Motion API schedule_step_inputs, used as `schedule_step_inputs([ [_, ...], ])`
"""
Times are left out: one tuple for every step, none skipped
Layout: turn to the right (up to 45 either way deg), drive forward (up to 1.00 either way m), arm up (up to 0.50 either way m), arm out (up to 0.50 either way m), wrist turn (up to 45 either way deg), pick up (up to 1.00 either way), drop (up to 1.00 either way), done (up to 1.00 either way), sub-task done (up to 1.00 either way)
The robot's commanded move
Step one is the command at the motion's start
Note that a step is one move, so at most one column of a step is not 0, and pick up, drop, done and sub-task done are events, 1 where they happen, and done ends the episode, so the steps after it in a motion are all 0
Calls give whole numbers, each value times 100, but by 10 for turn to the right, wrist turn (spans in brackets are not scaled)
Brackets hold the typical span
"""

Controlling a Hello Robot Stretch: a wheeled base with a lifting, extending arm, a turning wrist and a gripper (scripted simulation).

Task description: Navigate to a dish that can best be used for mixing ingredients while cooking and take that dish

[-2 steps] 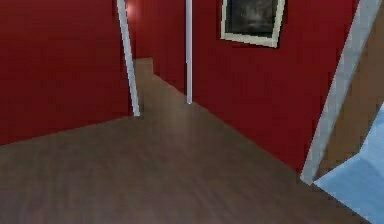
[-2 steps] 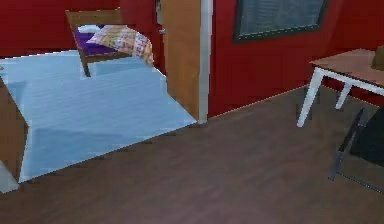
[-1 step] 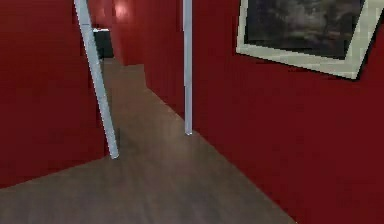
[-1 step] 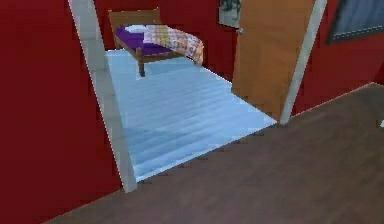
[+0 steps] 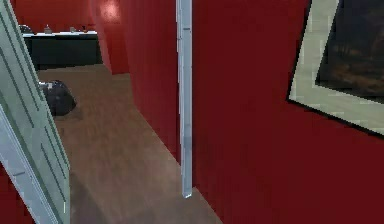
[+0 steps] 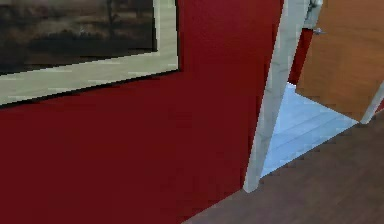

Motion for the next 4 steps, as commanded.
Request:
schedule_step_inputs([
  [-30, 0, 0, 0, 0, 0, 0, 0, 0],
  [0, 85, 0, 0, 0, 0, 0, 0, 0],
  [-300, 0, 0, 0, 0, 0, 0, 0, 0],
  [0, 100, 0, 0, 0, 0, 0, 0, 0],
])
